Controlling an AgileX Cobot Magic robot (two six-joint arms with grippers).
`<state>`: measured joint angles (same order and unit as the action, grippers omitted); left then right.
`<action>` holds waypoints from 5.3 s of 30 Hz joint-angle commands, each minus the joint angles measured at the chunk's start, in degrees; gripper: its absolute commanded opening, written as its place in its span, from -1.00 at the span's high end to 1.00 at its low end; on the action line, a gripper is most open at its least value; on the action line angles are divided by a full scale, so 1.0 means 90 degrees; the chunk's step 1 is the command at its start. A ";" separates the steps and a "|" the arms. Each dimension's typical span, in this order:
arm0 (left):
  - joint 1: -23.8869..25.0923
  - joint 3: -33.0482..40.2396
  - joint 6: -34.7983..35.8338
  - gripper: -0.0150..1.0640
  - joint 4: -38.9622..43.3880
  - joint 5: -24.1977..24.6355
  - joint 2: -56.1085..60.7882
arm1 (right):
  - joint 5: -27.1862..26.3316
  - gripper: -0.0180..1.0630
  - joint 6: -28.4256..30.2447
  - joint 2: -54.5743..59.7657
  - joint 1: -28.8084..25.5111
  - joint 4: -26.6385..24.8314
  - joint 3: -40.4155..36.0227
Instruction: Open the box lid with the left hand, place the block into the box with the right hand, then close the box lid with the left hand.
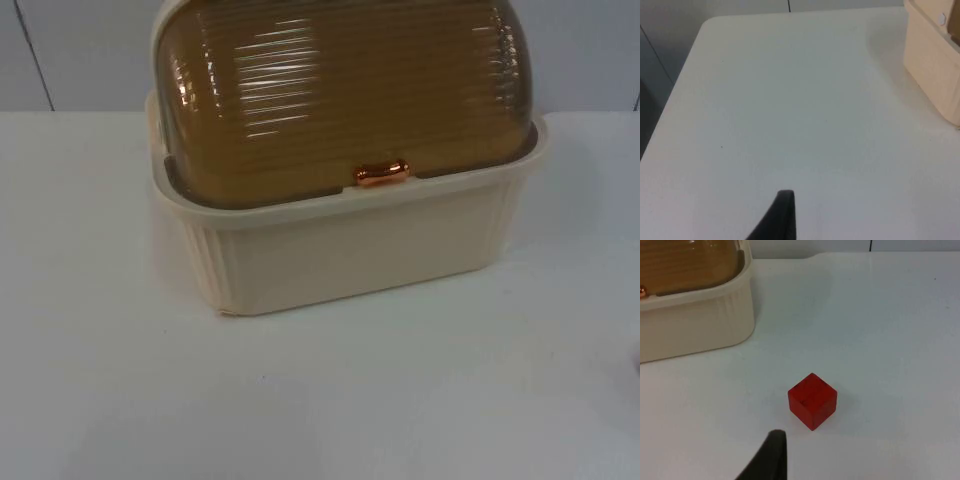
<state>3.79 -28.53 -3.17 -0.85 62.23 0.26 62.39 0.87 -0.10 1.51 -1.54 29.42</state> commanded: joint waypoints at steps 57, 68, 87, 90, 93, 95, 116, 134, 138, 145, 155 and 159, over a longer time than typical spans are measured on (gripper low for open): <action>-0.1265 -0.3045 -0.0426 -0.97 -0.1163 -0.4169 -0.7802 | -0.3394 -0.98 0.0069 0.6870 -0.0033 0.0171 0.3220; -0.3721 -0.4537 -0.0452 -0.97 0.0921 -0.3432 -0.9342 | -0.3331 -0.98 0.0102 0.6870 -0.0033 0.0171 0.3220; -0.6204 -0.4537 0.0069 -0.97 0.5390 -0.3258 -1.1489 | -0.3200 -0.98 0.0144 0.6870 -0.0033 0.0171 0.3220; -0.6238 -0.4537 0.0612 -0.97 0.5802 -0.2909 -1.1661 | -0.3200 -0.98 0.0164 0.6870 -0.0033 0.0171 0.3220; -0.6402 -0.4537 0.1657 -0.97 0.6658 -0.2837 -1.1739 | -0.3200 -0.98 0.0178 0.6870 -0.0033 0.0171 0.3220; -0.6495 -0.4537 0.2017 -0.97 0.7018 -0.2836 -1.1756 | -0.3200 -0.98 0.0194 0.6870 -0.0033 0.0171 0.3220; -0.7000 -0.3028 0.6241 -0.97 1.0749 -0.3784 -1.1693 | -0.3246 -0.98 0.0212 0.6870 -0.0033 0.0321 0.3220; -0.6186 -0.3028 0.6241 -0.97 1.1200 -0.3784 -1.1795 | -0.3247 -0.98 0.0198 0.6870 -0.0033 0.0321 0.3220; -0.6188 -0.3066 0.6253 -0.97 1.1200 -0.3877 -1.1795 | -0.3247 -0.98 0.0198 0.6870 -0.0033 0.0321 0.3220; -0.6188 -0.3262 0.6277 -0.59 1.1200 -0.4220 -1.1795 | -0.3247 -0.98 0.0198 0.6870 -0.0033 0.0321 0.3220; -0.6188 -0.3262 0.6277 0.59 1.1200 -0.4344 -1.1795 | -0.3247 -0.98 0.0198 0.6870 -0.0033 0.0321 0.3220; -0.6188 -0.3262 0.6336 0.90 1.1200 -0.4344 -1.1795 | -0.3247 -0.98 0.0198 0.6870 -0.0033 0.0321 0.3220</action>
<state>-51.98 -57.52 52.95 99.92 22.93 -105.72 33.61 2.49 61.80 1.51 0.98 57.95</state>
